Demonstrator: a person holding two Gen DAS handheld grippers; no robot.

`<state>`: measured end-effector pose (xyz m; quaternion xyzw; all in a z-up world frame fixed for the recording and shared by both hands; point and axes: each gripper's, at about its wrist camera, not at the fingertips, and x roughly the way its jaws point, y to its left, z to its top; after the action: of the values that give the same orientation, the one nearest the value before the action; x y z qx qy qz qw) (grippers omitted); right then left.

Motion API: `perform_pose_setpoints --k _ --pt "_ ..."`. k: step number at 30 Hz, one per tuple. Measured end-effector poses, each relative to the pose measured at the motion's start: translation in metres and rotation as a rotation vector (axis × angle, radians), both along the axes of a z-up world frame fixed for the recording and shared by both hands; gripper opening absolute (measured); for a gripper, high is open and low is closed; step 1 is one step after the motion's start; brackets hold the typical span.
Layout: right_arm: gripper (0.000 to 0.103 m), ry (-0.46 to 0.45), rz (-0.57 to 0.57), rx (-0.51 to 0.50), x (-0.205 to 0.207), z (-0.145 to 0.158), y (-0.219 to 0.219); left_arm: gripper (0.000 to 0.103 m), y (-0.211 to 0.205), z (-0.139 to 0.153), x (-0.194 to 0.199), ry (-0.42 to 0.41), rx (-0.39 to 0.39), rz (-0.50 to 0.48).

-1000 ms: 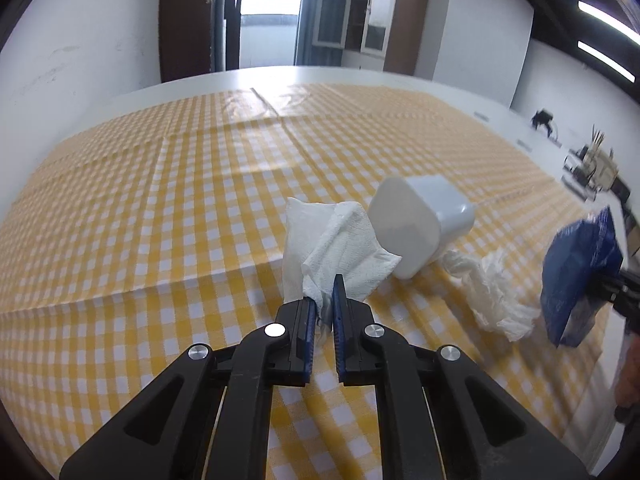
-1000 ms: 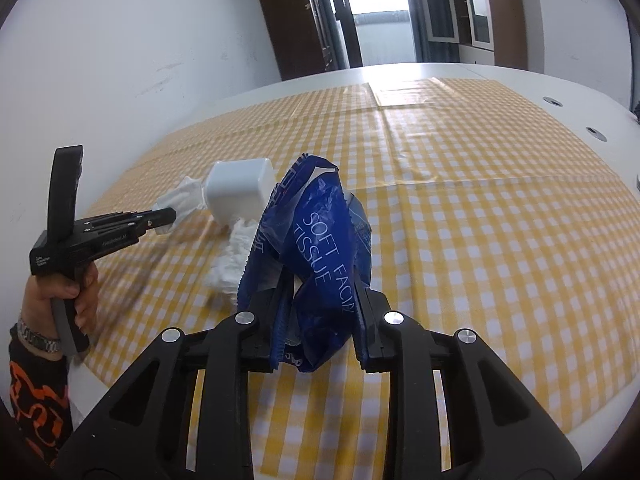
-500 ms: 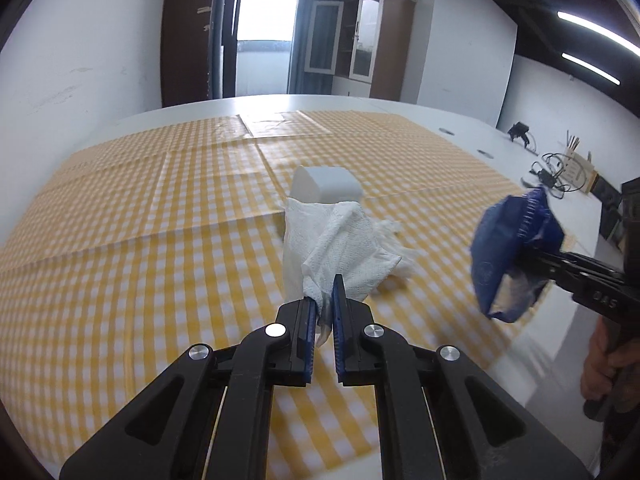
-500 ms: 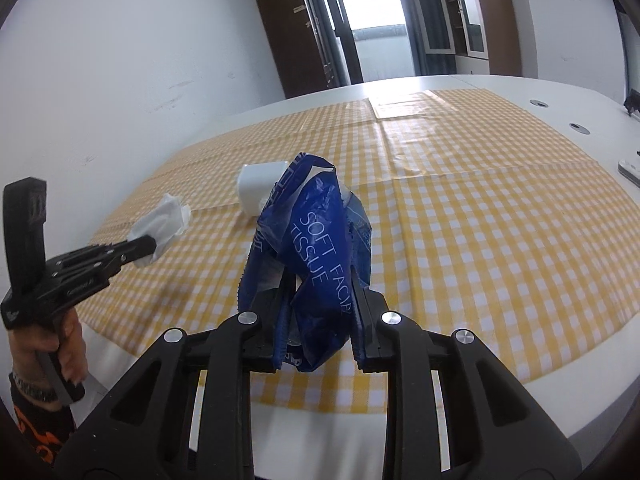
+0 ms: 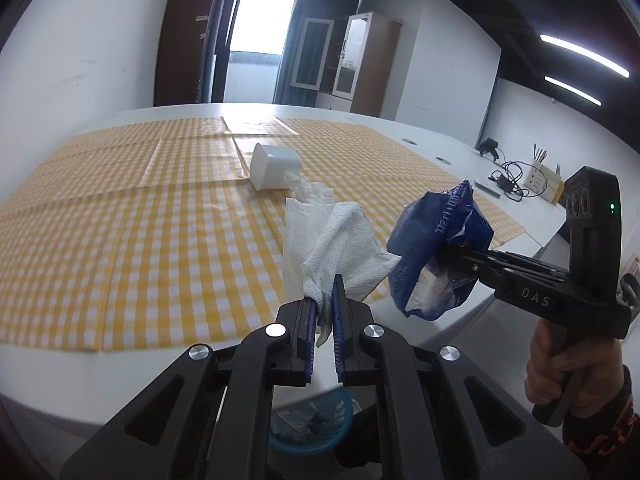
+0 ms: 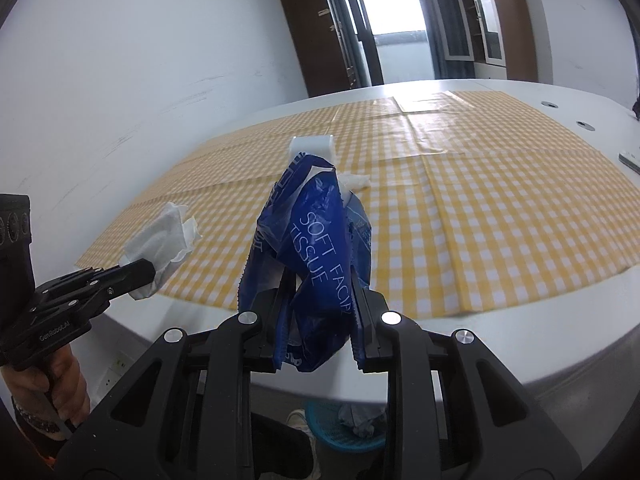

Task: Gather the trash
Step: 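Lift the tissue and blue bag off the table and carry them toward the wastebasket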

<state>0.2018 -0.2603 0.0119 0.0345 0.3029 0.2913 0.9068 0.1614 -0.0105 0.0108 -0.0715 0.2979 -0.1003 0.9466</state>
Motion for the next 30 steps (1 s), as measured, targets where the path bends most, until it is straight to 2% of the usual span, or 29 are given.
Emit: perform_pose_setpoints --k 6,12,18,21,30 --pt "0.023 -0.013 0.025 0.016 -0.036 -0.006 -0.005 0.007 0.001 0.008 -0.035 -0.051 -0.035 0.033" --pt "0.023 -0.036 0.052 0.012 -0.069 -0.009 -0.009 0.007 -0.010 0.008 -0.073 -0.068 -0.021 0.039" --pt "0.023 -0.055 0.086 -0.021 -0.104 -0.019 -0.012 0.007 -0.019 -0.001 -0.103 -0.052 -0.003 0.049" --pt "0.023 -0.036 0.102 -0.033 -0.117 -0.031 -0.017 0.007 -0.020 -0.012 -0.114 -0.026 -0.017 0.040" --pt "0.023 0.049 0.119 -0.131 -0.137 -0.087 -0.010 0.007 -0.025 -0.072 -0.125 0.092 -0.042 0.012"
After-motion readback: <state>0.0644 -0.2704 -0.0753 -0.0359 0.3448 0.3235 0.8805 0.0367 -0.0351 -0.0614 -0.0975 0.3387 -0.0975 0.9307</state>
